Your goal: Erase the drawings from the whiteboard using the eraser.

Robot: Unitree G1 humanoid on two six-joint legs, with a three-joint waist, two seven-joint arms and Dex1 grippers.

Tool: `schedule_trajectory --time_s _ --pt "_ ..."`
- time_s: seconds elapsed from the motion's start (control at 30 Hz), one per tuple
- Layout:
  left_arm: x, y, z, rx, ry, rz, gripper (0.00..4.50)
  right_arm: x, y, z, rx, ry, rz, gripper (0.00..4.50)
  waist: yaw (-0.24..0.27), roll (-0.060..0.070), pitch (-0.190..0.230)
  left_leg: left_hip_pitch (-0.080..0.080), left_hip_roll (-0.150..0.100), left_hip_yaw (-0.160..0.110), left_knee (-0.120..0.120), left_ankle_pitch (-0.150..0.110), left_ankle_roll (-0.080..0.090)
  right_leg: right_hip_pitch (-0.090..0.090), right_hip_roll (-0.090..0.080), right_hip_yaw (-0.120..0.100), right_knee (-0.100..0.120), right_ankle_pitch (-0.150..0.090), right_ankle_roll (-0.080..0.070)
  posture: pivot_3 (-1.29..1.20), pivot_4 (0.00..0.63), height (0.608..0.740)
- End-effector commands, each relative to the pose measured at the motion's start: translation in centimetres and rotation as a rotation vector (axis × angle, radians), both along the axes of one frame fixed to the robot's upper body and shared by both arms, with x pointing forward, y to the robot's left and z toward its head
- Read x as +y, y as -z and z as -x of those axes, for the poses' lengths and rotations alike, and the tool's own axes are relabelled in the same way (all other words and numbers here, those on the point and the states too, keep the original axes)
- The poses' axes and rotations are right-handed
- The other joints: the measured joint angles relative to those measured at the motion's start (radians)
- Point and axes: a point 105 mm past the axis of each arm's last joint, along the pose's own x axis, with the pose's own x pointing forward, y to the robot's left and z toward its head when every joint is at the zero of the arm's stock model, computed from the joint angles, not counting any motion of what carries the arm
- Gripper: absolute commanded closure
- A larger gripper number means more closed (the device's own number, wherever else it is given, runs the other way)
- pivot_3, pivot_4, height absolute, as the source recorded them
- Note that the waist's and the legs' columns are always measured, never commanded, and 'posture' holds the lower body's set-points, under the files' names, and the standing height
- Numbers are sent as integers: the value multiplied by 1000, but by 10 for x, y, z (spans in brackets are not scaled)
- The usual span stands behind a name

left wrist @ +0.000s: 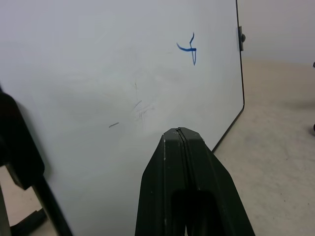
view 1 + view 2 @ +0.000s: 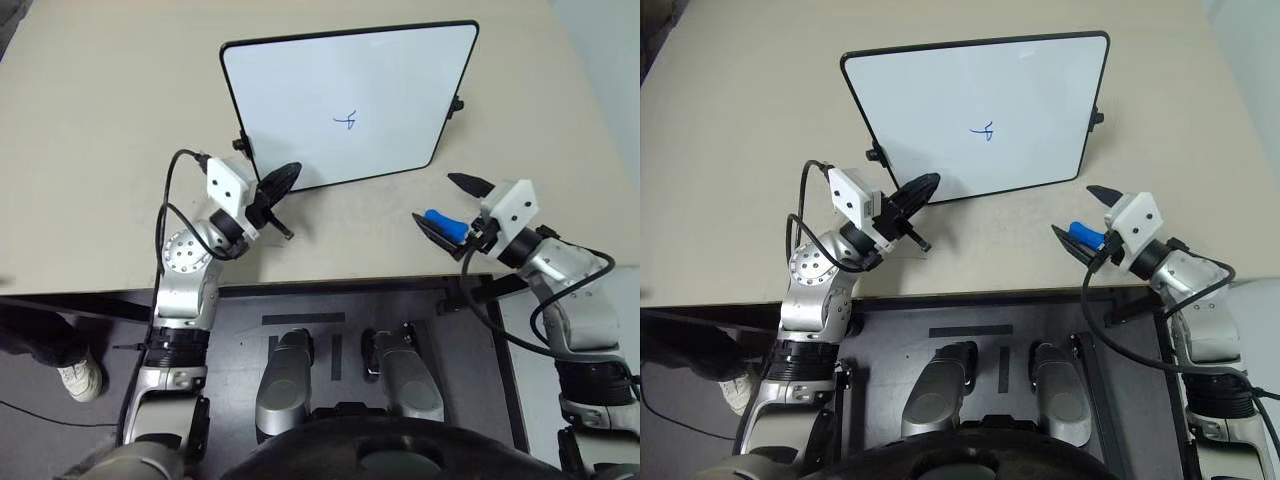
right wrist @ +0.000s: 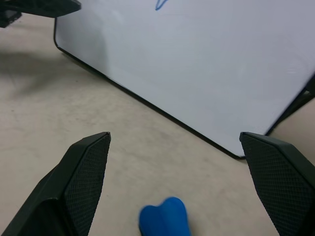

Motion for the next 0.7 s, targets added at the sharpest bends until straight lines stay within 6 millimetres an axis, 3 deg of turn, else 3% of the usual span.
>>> schedule_trajectory --time_s 0.03,0.33,0.7 --pt "-5 -14 -2 -49 27 9 4500 2 -15 0 -65 1 -1 60 0 0 0 0 0 0 0 0 0 0 0 0 0 0 0 0 150 740" --pt "-15 -20 -12 -73 57 18 4500 10 -17 3 -76 -26 9 60 0 0 0 0 0 0 0 0 0 0 0 0 0 1 -1 0 150 740" --pt "-5 -12 5 -64 -8 34 4500 11 -6 0 -22 -80 33 60 -2 0 0 0 0 0 0 0 0 0 0 0 -1 0 1 0 150 740"
